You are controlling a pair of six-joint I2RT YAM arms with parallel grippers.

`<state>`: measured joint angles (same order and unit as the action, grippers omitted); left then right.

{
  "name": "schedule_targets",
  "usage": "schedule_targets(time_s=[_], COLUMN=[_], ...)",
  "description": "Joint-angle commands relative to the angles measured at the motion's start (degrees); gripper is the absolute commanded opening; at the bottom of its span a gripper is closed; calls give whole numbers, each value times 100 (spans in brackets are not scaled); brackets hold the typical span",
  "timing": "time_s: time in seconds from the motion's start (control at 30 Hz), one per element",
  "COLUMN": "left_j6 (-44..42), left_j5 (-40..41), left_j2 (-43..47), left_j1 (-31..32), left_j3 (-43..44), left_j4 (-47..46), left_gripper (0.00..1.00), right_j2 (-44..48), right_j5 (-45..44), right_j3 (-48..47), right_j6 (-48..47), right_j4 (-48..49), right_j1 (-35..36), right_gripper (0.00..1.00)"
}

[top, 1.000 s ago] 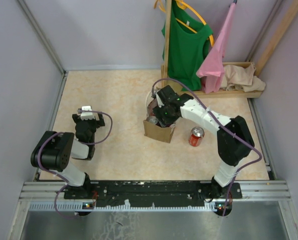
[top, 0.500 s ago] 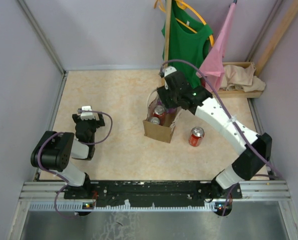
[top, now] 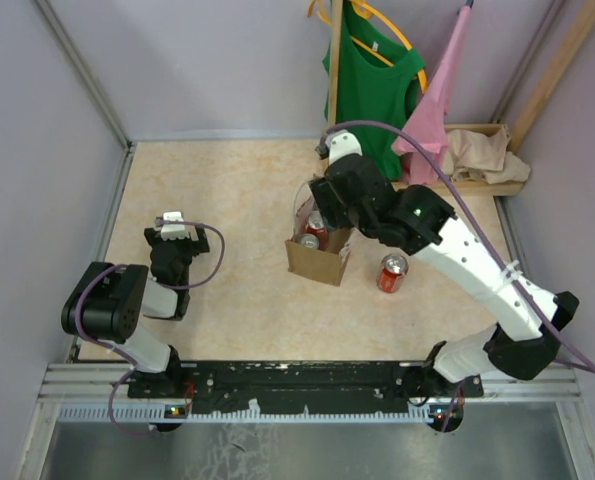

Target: Take the beverage out of the canvas bag

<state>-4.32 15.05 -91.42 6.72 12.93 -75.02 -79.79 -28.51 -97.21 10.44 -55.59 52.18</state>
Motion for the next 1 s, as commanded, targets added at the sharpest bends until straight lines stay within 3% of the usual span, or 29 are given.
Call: schedule_targets(time_s=[0.0, 0.27, 0.43, 0.67, 0.97], left_j6=[56, 59, 58, 55, 54], left_j5=[33, 36, 29, 33, 33], left_j2=[-43, -42, -43, -43, -45], left_j1=[4, 0, 0, -4, -4], left_j3=[-35, -36, -36, -36, -36], left_j4=[-214, -214, -214, -214, -214], left_gripper=[100, 100, 100, 100, 100], right_j2=[649, 958, 1554, 1850, 1734], right_j5=[-523, -773, -265, -454, 412], right_j3=[-498, 462, 1881, 2987, 3946], right_j6=[455, 1530, 1912, 2159, 1770], right_j4=[-394, -1668, -943, 48, 1472], right_j1=[334, 843, 838, 788, -194], right_gripper=[0, 0, 0, 0, 0])
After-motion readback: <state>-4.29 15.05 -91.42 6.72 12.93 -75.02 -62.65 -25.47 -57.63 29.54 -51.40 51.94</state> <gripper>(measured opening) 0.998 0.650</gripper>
